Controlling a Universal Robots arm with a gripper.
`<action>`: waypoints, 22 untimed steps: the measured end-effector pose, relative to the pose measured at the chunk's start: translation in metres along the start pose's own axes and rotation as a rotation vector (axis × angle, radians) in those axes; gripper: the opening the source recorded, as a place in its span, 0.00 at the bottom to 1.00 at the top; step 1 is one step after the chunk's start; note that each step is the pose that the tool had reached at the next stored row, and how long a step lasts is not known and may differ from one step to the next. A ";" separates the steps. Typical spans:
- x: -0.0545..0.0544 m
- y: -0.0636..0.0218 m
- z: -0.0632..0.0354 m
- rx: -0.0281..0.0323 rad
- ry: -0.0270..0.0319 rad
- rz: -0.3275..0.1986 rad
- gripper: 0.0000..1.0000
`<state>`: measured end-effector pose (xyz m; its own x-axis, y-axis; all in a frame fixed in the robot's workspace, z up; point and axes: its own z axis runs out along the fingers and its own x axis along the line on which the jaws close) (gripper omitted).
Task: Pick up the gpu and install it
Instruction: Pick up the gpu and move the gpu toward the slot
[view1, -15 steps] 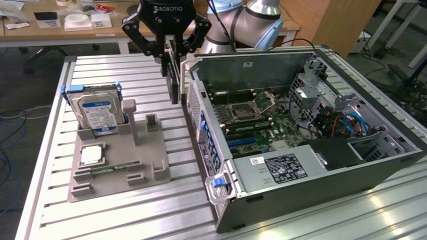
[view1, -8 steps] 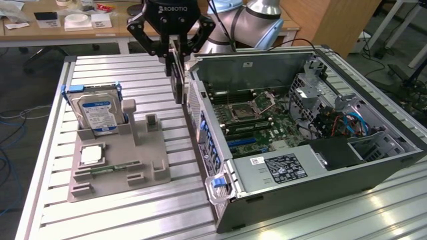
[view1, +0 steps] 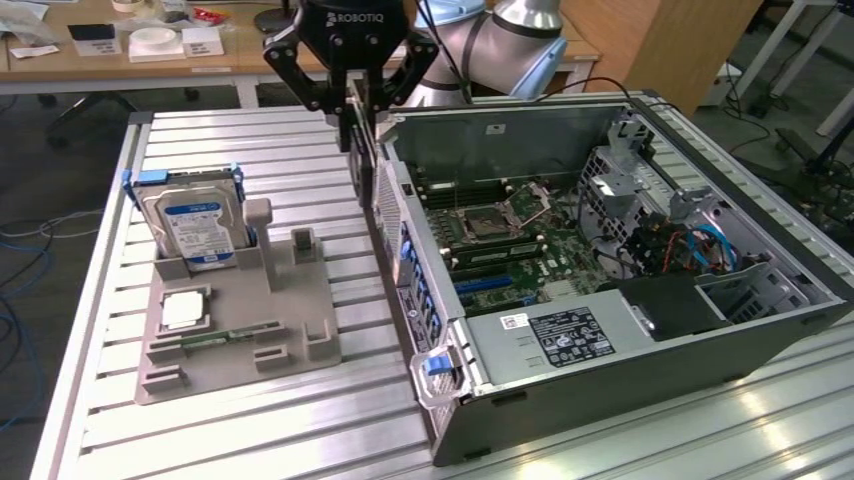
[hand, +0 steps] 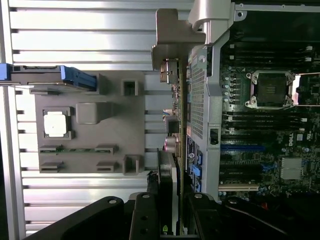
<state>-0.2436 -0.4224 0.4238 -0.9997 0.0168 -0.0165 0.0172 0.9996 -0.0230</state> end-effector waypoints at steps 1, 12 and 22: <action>-0.001 0.0000 0.0001 0.0000 -0.0001 0.000 0.28; -0.010 0.0002 0.0003 -0.0001 -0.0001 0.000 0.28; -0.019 0.0003 0.0005 0.0000 -0.0001 0.000 0.28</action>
<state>-0.2247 -0.4224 0.4235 -0.9997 0.0168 -0.0166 0.0172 0.9996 -0.0230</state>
